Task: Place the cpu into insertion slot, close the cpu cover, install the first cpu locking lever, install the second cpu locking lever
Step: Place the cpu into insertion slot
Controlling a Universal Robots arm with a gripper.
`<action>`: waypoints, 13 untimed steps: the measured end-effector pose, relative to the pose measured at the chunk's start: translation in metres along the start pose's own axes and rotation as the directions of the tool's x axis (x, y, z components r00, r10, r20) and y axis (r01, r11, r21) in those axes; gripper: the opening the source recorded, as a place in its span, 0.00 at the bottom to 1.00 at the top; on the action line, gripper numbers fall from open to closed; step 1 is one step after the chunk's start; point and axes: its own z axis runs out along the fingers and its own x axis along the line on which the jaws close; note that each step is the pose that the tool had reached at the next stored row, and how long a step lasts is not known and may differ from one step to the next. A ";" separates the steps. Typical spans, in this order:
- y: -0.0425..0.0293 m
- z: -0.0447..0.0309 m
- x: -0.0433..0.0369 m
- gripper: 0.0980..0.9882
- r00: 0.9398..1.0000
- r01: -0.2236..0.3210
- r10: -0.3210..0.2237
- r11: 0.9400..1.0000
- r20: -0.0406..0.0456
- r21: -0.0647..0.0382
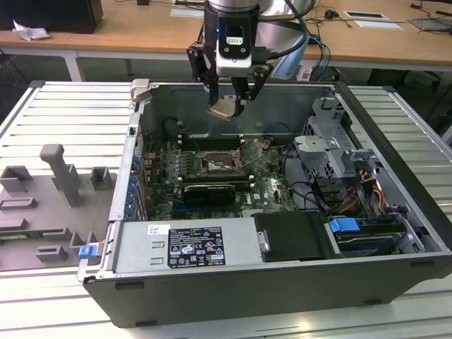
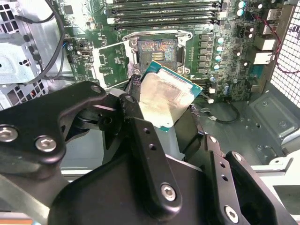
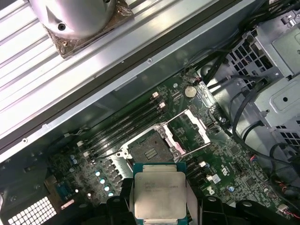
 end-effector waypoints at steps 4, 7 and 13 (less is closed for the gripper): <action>0.0000 0.0003 0.0000 0.49 1.000 -0.013 0.013 1.000 0.001 0.000; 0.0000 0.0006 0.0000 0.49 1.000 -0.023 0.023 1.000 0.002 -0.001; -0.0001 0.0012 0.0000 0.49 0.999 -0.050 0.050 0.999 0.004 -0.001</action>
